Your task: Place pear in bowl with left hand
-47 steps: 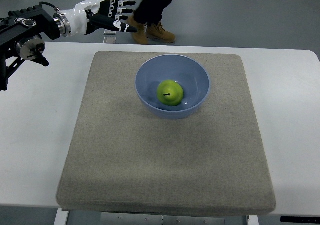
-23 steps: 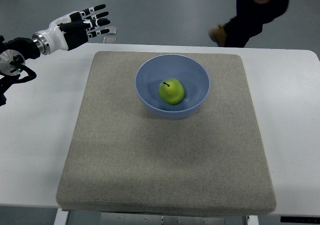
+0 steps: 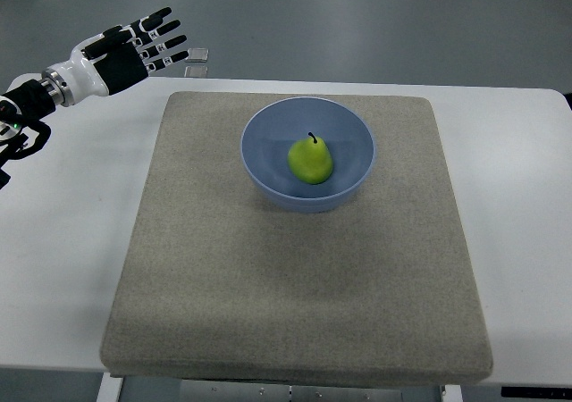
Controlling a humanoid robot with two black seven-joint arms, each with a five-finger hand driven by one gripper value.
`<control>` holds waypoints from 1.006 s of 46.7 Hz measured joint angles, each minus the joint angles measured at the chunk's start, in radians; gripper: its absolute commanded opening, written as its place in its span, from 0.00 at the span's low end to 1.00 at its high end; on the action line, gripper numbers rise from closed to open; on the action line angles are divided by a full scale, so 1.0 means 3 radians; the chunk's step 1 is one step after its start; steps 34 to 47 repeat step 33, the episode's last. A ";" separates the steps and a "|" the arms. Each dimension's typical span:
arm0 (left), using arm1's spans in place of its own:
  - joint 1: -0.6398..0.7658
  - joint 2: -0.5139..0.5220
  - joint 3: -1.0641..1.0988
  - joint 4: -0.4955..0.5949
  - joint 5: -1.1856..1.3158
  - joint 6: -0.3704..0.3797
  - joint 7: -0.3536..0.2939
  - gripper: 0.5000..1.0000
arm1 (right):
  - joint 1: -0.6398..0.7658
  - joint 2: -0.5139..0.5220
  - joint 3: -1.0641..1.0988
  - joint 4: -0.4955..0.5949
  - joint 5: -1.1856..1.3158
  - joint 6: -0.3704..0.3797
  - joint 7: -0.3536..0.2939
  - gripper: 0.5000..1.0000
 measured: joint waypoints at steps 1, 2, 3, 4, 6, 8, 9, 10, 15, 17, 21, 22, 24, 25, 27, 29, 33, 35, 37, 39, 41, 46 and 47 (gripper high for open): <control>0.0009 0.0000 -0.0002 0.0000 -0.0001 0.0004 0.0000 0.99 | -0.0001 0.0000 0.0000 0.0000 0.0000 0.0000 0.0000 0.85; 0.0019 0.0000 -0.0003 0.0001 -0.0005 0.0006 0.0000 0.99 | -0.0001 0.0000 0.0000 0.0000 0.0000 0.0000 0.0000 0.85; 0.0025 -0.0001 -0.0003 0.0002 -0.0009 0.0008 0.0000 1.00 | 0.0000 0.0000 0.0000 0.0000 0.0000 0.0000 0.0000 0.85; 0.0030 -0.0001 -0.0003 0.0005 -0.0014 0.0012 0.0000 0.99 | 0.0000 0.0000 0.0000 -0.0001 0.0000 0.0000 0.0000 0.85; 0.0037 -0.0004 -0.0004 0.0015 -0.0021 0.0015 -0.0004 0.99 | -0.0001 0.0000 0.0000 -0.0001 0.0000 0.0000 0.0000 0.85; 0.0039 -0.0005 -0.0004 0.0019 -0.0022 0.0016 -0.0005 0.99 | 0.0000 0.0000 0.0000 0.0000 0.0000 0.0000 0.0000 0.85; 0.0040 -0.0006 -0.0004 0.0022 -0.0023 0.0016 -0.0006 0.99 | 0.0000 0.0000 0.0000 0.0000 0.0001 0.0000 0.0000 0.85; 0.0040 -0.0006 -0.0004 0.0024 -0.0023 0.0016 -0.0006 0.99 | 0.0001 0.0000 0.0000 0.0000 0.0007 0.0001 0.0000 0.85; 0.0040 -0.0053 -0.0005 0.0028 -0.0024 0.0017 -0.0008 0.99 | 0.0001 0.0000 0.0004 0.0004 0.0015 0.0023 0.0000 0.85; 0.0045 -0.0082 -0.0004 0.0029 -0.0024 0.0017 -0.0008 0.99 | -0.0001 0.0000 0.0005 0.0004 0.0016 0.0025 0.0000 0.85; 0.0050 -0.0097 -0.0001 0.0027 -0.0023 0.0021 -0.0008 0.99 | -0.0009 0.0000 0.0004 0.0009 0.0016 0.0031 0.0000 0.85; 0.0050 -0.0099 -0.0001 0.0027 -0.0023 0.0022 -0.0008 0.99 | -0.0012 0.0000 0.0003 0.0009 0.0016 0.0033 0.0000 0.85; 0.0054 -0.0101 0.0000 0.0026 -0.0021 0.0022 -0.0008 0.99 | -0.0012 0.0000 0.0003 0.0009 0.0014 0.0035 0.0000 0.85; 0.0055 -0.0102 0.0001 0.0026 -0.0020 0.0022 -0.0008 1.00 | -0.0012 0.0000 0.0003 0.0011 0.0013 0.0035 0.0000 0.85; 0.0055 -0.0101 0.0001 0.0026 -0.0020 0.0022 -0.0008 0.99 | -0.0012 0.0000 0.0004 0.0018 0.0012 0.0038 0.0000 0.85; 0.0062 -0.0102 0.0004 0.0026 -0.0019 0.0022 -0.0008 1.00 | -0.0012 0.0000 0.0004 0.0030 0.0011 0.0038 0.0000 0.85; 0.0070 -0.0101 0.0004 0.0026 -0.0019 0.0022 -0.0008 0.99 | -0.0014 0.0000 0.0005 0.0043 0.0010 0.0038 0.0009 0.85; 0.0070 -0.0101 0.0004 0.0026 -0.0019 0.0022 -0.0008 0.99 | -0.0014 0.0000 0.0005 0.0043 0.0010 0.0038 0.0009 0.85; 0.0070 -0.0101 0.0004 0.0026 -0.0019 0.0022 -0.0008 0.99 | -0.0014 0.0000 0.0005 0.0043 0.0010 0.0038 0.0009 0.85; 0.0070 -0.0101 0.0004 0.0026 -0.0019 0.0022 -0.0008 0.99 | -0.0014 0.0000 0.0005 0.0043 0.0010 0.0038 0.0009 0.85; 0.0070 -0.0101 0.0004 0.0026 -0.0019 0.0022 -0.0008 0.99 | -0.0014 0.0000 0.0005 0.0043 0.0010 0.0038 0.0009 0.85; 0.0070 -0.0101 0.0004 0.0026 -0.0019 0.0022 -0.0008 0.99 | -0.0014 0.0000 0.0005 0.0043 0.0010 0.0038 0.0009 0.85; 0.0070 -0.0101 0.0004 0.0026 -0.0019 0.0022 -0.0008 0.99 | -0.0014 0.0000 0.0005 0.0043 0.0010 0.0038 0.0009 0.85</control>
